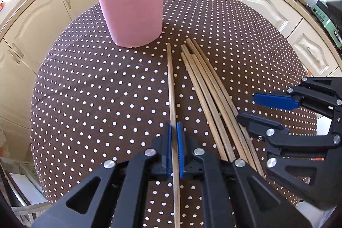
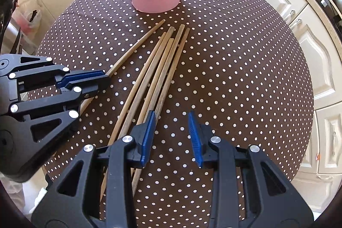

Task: Organize utensils
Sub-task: 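Hold the chopstick in the left tool while the right tool closes on another chopstick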

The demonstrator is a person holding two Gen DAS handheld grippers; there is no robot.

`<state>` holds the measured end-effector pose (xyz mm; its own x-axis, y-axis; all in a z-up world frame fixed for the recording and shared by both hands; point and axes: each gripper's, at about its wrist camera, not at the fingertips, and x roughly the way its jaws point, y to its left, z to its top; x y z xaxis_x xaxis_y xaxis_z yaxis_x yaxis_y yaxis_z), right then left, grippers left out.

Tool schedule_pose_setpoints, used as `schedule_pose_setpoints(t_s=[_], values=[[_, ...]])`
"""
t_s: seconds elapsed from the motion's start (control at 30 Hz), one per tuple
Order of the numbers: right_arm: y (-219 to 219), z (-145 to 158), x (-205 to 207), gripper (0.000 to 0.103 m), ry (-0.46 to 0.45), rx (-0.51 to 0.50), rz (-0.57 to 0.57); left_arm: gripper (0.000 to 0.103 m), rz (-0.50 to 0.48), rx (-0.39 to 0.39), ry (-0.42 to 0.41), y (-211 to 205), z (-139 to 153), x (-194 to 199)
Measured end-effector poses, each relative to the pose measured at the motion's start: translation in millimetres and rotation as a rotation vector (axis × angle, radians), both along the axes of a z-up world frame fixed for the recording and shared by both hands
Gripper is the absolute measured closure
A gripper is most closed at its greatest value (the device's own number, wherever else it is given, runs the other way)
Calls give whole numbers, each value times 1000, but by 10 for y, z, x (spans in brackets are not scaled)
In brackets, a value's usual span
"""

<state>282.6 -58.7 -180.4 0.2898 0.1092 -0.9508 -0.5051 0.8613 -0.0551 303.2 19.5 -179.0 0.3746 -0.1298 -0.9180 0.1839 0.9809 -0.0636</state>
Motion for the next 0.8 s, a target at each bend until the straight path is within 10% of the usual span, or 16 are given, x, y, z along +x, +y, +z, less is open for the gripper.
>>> schedule_pose_setpoints(t_s=[0.8], values=[[-417, -68, 120, 97, 36, 220, -31, 97, 2, -40, -48, -95, -44, 74]])
